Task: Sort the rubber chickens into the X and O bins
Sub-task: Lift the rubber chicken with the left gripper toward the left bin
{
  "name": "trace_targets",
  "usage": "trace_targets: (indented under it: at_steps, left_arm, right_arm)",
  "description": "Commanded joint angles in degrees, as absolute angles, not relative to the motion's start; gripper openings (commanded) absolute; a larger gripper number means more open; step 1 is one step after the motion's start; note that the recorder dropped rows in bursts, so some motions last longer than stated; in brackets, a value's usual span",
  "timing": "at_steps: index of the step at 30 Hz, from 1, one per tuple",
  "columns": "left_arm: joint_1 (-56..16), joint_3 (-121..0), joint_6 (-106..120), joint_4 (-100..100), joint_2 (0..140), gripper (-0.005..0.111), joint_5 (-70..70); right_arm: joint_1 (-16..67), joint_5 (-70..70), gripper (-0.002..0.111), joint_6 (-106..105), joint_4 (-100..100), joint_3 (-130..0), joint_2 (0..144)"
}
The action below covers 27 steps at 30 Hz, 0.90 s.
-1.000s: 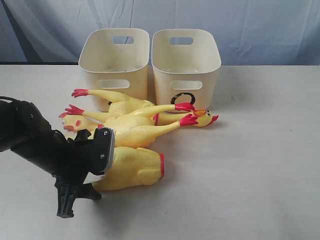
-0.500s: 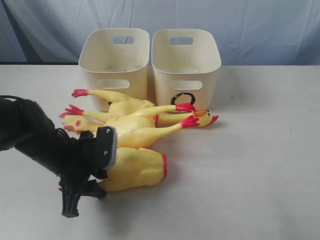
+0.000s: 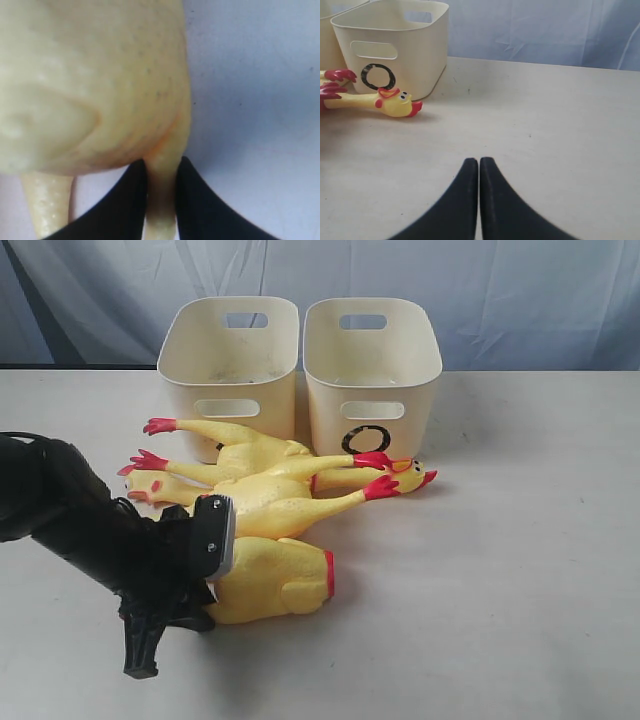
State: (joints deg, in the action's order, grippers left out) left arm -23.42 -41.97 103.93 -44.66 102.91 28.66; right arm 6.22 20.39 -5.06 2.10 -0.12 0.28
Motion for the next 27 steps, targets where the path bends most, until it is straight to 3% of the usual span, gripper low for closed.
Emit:
trace_targets:
  at_steps: [1,27]
  left_arm:
    - [-23.6,-41.1,103.9,-42.4,104.2,0.0,31.2]
    - [-23.6,-41.1,84.4,-32.2,82.0,0.0,54.0]
  right_arm:
    - [6.4,19.8,0.002,-5.3,2.2,0.0,0.0]
    - [6.4,19.6,0.002,-5.3,2.2,0.0,0.0]
